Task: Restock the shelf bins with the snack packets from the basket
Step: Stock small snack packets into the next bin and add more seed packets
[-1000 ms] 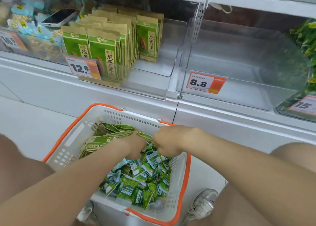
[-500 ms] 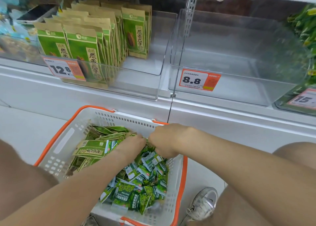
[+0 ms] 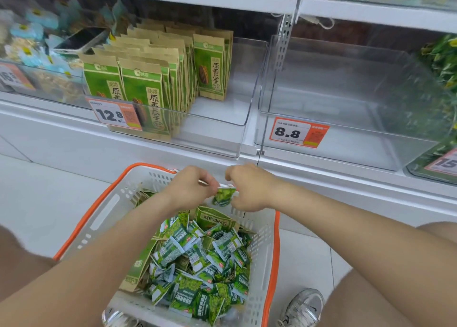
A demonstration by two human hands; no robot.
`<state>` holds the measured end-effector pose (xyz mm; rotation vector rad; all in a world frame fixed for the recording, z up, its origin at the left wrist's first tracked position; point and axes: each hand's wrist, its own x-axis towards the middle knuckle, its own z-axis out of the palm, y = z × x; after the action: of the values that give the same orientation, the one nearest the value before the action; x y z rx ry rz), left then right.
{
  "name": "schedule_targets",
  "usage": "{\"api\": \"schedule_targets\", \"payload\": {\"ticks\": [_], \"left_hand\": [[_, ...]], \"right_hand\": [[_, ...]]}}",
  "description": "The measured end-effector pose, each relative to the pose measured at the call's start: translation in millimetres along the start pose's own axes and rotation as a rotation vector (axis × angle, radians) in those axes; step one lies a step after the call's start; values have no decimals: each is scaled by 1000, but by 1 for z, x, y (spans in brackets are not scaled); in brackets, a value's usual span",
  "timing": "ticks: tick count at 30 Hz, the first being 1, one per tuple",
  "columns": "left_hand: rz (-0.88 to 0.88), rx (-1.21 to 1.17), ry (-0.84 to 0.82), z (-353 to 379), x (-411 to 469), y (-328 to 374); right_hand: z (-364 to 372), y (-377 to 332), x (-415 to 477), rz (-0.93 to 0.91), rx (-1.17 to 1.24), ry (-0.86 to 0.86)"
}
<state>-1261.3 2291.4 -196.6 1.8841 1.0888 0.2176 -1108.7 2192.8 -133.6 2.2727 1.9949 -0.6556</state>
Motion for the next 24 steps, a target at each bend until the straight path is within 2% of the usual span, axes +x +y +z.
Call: {"api": "schedule_targets", "payload": {"ticks": [4,7,8,10,12,13,15,17,21,24], "left_hand": [[-64,-554,-17,-6,-21,23],[-110,-789,25,-5,-37,36],[-124,-856,16,-5,-42,40],[-141,-958,-26,-4,-52,49],[-112,-929,-52,-3,-60,59],[-78,-874,-51,-3,-63,63],[8,-746,-47,-3,-69,72],[91,-650,-54,-3,-74,82],[239,-427,-12,2,-75,98],[320,-297,151,4,-68,109]], "right_hand": [[1,5,-9,122,569,61],[1,5,-19,135,900,141],[0,3,-22,138,925,185],[-5,4,-26,108,748,340],[-13,0,-32,44,503,528],[-18,-2,-36,14,535,604],[-26,-4,-42,-12,783,686],[-34,-4,-50,-31,989,672],[-41,4,-56,-12,1147,687],[-51,5,-55,-29,1192,735]]}}
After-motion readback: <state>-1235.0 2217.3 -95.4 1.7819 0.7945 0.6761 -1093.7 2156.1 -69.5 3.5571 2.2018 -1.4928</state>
